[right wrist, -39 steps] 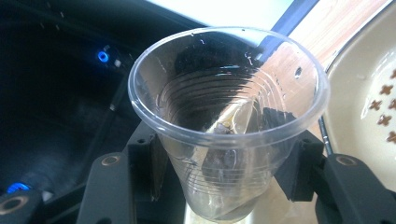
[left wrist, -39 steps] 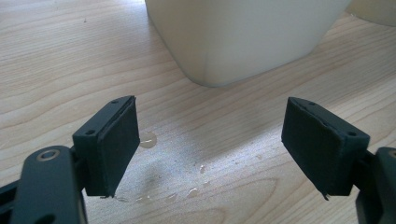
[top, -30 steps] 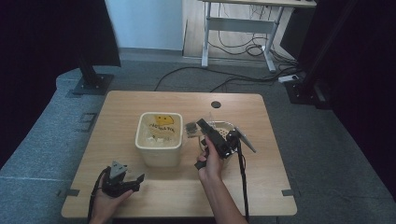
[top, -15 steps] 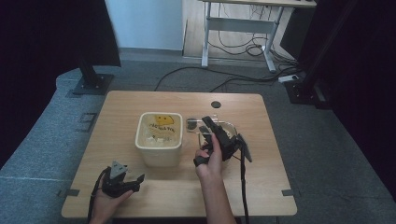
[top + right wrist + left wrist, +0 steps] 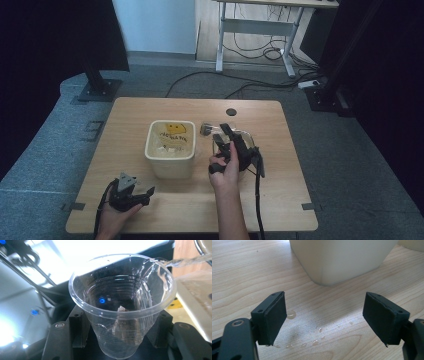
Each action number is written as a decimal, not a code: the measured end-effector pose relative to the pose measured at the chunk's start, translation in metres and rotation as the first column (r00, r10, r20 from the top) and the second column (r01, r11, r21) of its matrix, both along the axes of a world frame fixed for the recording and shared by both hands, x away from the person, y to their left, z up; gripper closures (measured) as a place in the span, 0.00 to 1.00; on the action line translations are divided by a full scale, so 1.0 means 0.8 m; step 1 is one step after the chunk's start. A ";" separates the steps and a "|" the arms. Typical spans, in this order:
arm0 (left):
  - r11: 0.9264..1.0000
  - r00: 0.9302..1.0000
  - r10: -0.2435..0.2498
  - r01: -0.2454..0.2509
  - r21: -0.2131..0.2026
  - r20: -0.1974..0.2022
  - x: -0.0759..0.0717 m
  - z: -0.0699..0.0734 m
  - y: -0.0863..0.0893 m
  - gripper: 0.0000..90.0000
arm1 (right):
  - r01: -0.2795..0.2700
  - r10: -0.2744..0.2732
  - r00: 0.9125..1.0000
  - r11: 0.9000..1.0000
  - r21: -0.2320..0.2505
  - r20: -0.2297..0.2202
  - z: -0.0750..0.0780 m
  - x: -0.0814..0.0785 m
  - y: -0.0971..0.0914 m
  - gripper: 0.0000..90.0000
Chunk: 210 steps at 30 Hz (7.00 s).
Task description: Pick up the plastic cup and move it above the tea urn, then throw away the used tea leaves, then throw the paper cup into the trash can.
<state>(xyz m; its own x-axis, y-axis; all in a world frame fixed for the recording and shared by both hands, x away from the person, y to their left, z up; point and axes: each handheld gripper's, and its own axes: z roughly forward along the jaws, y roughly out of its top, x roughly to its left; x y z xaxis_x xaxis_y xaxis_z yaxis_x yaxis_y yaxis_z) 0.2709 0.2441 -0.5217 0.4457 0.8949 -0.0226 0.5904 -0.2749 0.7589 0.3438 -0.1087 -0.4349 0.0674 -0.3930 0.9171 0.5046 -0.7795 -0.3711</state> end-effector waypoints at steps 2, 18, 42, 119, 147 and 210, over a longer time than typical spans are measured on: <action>1.000 1.000 -0.001 0.001 -0.001 0.000 0.000 -0.001 -0.001 0.21 | 0.002 -0.002 1.000 1.000 0.029 -0.004 -0.001 0.000 -0.002 0.49; 1.000 1.000 -0.003 0.003 0.002 -0.004 0.000 0.000 -0.002 0.21 | 0.011 -0.005 0.999 0.983 0.181 -0.034 -0.006 -0.004 -0.010 0.49; 1.000 1.000 0.003 -0.003 0.000 0.007 -0.001 0.002 0.001 0.21 | 0.032 -0.015 0.995 0.983 0.178 -0.097 -0.021 -0.012 0.000 0.53; 1.000 0.999 -0.009 0.008 -0.024 -0.033 0.005 -0.001 -0.003 0.21 | -0.003 0.038 0.994 0.951 0.310 -0.105 -0.054 -0.019 -0.014 0.53; 1.000 1.000 0.007 -0.008 -0.023 -0.014 0.000 0.003 0.004 0.21 | -0.079 0.084 0.991 0.996 -0.051 0.107 0.002 -0.016 -0.019 0.49; 0.998 1.000 0.018 -0.018 -0.056 0.001 0.002 0.014 0.012 0.22 | 0.327 0.553 0.774 0.067 -0.943 0.308 0.009 -0.095 -0.070 0.22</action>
